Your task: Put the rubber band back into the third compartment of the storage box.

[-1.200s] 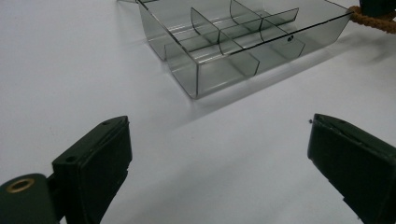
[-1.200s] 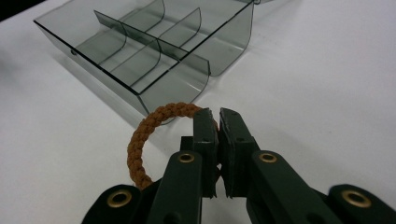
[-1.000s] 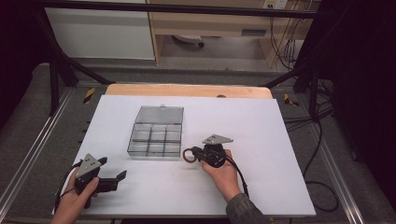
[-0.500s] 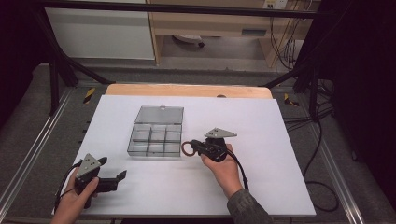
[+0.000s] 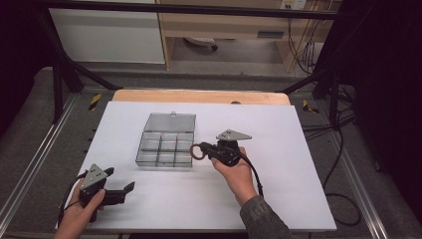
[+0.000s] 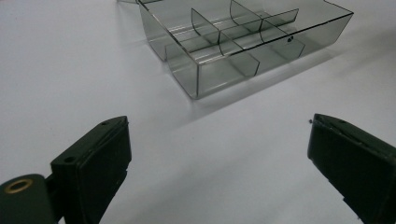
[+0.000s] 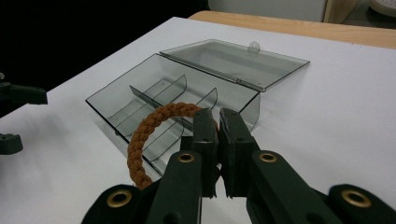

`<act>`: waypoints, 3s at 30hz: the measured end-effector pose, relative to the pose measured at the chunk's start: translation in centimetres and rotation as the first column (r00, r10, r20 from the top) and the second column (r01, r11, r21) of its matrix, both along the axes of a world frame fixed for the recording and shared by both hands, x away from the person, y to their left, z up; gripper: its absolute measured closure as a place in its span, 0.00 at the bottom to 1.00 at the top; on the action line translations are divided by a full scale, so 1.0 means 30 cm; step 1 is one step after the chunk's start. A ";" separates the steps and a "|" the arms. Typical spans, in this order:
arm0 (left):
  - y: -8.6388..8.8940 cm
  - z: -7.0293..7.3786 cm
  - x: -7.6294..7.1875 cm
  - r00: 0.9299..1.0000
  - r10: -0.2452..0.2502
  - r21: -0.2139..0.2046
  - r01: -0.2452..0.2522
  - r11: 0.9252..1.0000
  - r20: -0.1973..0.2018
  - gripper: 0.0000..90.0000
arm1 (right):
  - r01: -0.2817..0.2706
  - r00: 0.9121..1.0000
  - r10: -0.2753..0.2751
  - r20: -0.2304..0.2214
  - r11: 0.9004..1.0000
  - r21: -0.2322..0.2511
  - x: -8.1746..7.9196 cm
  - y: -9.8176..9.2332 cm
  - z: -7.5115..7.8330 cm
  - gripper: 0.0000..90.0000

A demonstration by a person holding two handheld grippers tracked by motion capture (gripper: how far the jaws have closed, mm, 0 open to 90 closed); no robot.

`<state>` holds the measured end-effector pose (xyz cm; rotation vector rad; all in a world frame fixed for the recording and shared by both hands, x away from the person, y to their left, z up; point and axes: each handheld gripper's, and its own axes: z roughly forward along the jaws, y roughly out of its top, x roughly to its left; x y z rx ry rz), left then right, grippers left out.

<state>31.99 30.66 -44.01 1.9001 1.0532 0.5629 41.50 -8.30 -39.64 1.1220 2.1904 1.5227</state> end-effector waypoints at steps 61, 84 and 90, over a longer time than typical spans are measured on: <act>-0.011 -0.001 0.003 1.000 -0.015 0.012 0.015 1.000 0.000 0.07 | 0.014 0.999 -0.012 0.049 0.999 -0.049 0.138 0.090 0.113 0.95; -0.011 0.000 0.003 1.000 -0.022 0.011 0.022 1.000 0.001 0.07 | 0.050 0.999 -0.049 0.024 0.997 -0.058 0.235 0.139 0.075 0.95; -0.011 -0.001 0.004 1.000 -0.021 0.009 0.021 1.000 -0.002 0.07 | 0.054 0.998 -0.053 0.022 0.996 -0.069 0.245 0.150 0.070 0.95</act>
